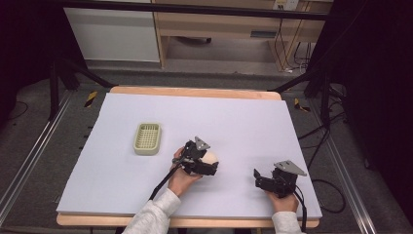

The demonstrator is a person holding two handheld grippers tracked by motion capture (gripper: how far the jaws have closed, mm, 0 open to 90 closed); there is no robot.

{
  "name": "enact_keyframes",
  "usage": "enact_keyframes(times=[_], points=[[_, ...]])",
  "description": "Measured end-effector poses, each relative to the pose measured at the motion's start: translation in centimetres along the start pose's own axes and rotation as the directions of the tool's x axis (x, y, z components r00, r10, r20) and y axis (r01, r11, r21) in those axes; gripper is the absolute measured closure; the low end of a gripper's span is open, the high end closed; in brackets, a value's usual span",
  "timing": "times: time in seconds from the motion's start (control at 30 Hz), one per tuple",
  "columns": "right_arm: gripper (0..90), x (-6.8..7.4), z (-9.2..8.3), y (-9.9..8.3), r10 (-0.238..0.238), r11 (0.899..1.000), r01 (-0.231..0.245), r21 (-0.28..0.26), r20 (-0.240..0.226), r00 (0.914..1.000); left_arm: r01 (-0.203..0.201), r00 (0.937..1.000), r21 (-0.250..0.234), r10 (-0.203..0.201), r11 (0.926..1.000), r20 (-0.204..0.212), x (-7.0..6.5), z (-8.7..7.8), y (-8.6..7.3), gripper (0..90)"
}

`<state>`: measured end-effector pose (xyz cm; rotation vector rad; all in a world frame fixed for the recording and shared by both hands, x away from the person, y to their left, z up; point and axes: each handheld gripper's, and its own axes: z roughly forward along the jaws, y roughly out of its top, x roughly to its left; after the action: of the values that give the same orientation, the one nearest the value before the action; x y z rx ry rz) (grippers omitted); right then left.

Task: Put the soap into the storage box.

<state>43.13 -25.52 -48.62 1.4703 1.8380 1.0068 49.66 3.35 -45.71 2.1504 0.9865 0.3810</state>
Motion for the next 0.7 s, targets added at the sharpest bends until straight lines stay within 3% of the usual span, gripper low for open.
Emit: enact_keyframes(times=[0.43,0.7], points=[[5.4,0.0,0.0,0.0,-0.001,1.000,0.001,0.000,-0.001,1.0000,-0.020,0.9998,0.024,0.020,0.9995,-0.002,-0.4,1.0,-0.3,16.7],[5.3,0.0,0.0,0.0,0.000,1.000,0.000,0.001,-0.001,1.0000,-0.011,0.9999,0.038,0.011,0.9992,-0.005,-0.4,1.5,-0.6,20.1]])
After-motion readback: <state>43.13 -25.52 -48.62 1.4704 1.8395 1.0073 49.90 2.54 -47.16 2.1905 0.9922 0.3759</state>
